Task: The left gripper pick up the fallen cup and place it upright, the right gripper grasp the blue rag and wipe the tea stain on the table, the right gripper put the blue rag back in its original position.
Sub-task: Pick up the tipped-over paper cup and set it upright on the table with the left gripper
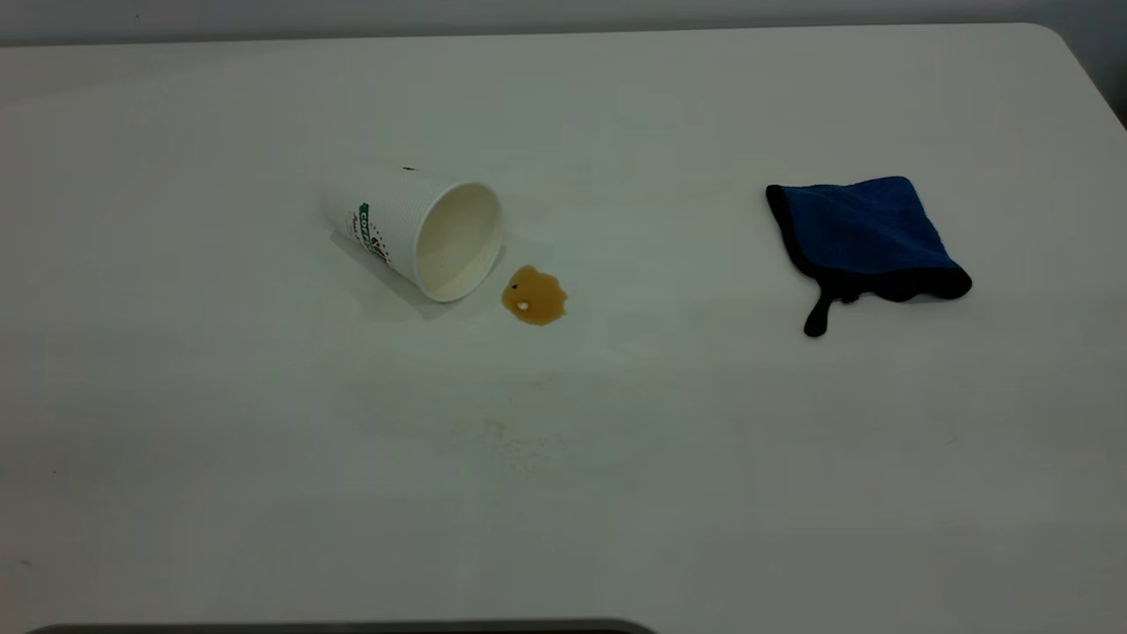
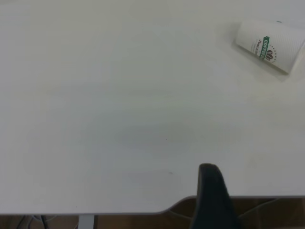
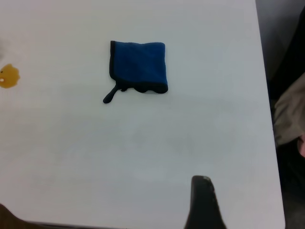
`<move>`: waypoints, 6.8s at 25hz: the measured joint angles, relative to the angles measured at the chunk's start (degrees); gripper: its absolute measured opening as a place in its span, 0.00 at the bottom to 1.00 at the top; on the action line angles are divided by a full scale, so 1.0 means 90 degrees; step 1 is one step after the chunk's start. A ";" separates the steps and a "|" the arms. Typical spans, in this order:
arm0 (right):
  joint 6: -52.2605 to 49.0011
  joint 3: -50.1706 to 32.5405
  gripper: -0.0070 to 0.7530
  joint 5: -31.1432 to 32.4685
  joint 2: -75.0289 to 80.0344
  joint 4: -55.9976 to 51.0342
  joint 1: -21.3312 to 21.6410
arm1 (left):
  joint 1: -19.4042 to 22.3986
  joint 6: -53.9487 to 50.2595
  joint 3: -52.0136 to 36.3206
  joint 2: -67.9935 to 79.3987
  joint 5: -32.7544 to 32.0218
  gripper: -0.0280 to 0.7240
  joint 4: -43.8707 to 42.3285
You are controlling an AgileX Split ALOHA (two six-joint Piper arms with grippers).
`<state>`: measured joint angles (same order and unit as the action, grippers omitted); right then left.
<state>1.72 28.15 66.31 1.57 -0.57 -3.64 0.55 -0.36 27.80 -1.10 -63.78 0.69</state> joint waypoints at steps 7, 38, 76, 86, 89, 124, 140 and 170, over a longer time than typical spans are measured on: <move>0.0000 0.0000 0.74 0.0000 0.0000 0.0000 0.0000 | 0.0000 0.0000 0.0000 0.0000 0.0000 0.72 0.0000; 0.0000 0.0000 0.74 0.0000 0.0000 0.0000 0.0000 | -0.0254 0.1760 0.0613 0.5428 0.3049 0.70 0.0702; 0.0000 0.0000 0.74 0.0000 0.0000 0.0000 0.0000 | -0.5386 -0.6807 0.4962 1.4494 0.3439 0.70 -0.7263; 0.0000 0.0000 0.74 0.0000 0.0000 0.0000 0.0000 | -0.5386 -0.6945 0.5337 1.5042 0.3021 0.70 -0.7555; 0.0000 0.0000 0.74 0.0000 0.0000 0.0000 0.0000 | -0.5370 -0.6964 0.5342 1.5042 0.3021 0.70 -0.7616; 0.0000 0.0000 0.74 0.0000 0.0000 0.0000 0.0000 | -0.4735 -0.6857 0.5363 1.5169 0.1950 0.04 -0.8231; 0.0000 0.0000 0.74 0.0000 0.0000 0.0000 0.0000 | -0.1541 -0.0712 0.5322 1.3462 0.3957 0.04 -0.0403; 0.0000 0.0000 0.74 0.0000 0.0000 0.0000 0.0000 | -0.0686 0.1785 0.5322 1.3981 0.3861 0.11 0.2261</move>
<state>1.72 28.15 66.31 1.57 -0.57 -3.64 -5.62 15.70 75.70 124.73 -29.04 21.04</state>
